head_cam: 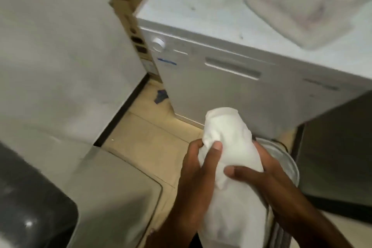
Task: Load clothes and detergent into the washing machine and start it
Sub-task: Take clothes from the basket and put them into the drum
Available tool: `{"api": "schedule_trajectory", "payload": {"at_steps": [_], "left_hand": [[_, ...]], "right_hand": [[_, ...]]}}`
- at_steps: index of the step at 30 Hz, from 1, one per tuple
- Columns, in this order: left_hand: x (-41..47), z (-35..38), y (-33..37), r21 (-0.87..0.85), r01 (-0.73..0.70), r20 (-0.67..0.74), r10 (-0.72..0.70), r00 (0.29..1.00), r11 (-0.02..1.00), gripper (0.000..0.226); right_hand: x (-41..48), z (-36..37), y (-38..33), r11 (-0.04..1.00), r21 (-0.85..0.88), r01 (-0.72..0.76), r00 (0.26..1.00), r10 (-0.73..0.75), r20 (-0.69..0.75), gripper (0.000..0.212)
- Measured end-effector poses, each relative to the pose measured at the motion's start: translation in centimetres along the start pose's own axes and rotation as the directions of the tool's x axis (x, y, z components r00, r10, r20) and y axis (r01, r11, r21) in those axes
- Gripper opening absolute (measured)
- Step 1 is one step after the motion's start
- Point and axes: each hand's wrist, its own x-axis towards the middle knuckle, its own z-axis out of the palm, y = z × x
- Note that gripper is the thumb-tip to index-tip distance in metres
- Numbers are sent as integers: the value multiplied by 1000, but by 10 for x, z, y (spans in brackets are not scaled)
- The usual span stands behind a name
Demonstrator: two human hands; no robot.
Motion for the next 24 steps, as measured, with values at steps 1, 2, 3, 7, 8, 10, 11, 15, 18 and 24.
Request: {"api": "schedule_trajectory", "payload": {"at_steps": [1,2,3,7,8,10,11,15,18,24], "left_hand": [[-15,-8,10,-6,2,-15,-2,1000,1000,71],[-35,-31,23,-41,7,-52,-9,999,999,75],[-54,-54,35,-91,19,-85,-26,996,996,78],[-126,-140,69,-220,-77,-232,25,972,972,51],[-139,-163,72,-245,-115,-281,43,959,963,36],[-166,-209,71,-283,-205,-404,78,911,937,24],[-177,-228,71,-282,-253,-460,101,882,925,29],[-223,-311,55,-312,-408,-643,125,756,858,37],[-248,-363,34,-351,-435,-719,59,692,829,17],[-280,-450,-7,-441,-342,-754,-136,643,830,31]], "right_hand": [[-12,8,-14,1000,12,16,1000,-16,17,70],[-27,27,-34,999,5,38,998,-39,47,66],[-41,48,-56,999,-11,47,996,-46,73,60],[-88,129,-117,988,-79,136,957,-110,270,71],[-98,152,-128,982,-85,168,942,-135,308,74],[-115,200,-145,967,-112,230,903,-169,396,73],[-122,222,-153,961,-113,253,877,-179,447,72],[-144,316,-165,942,-160,294,762,-130,634,82],[-160,382,-160,941,-199,273,708,-56,704,76],[-185,491,-141,925,-321,204,615,134,777,58]]}}
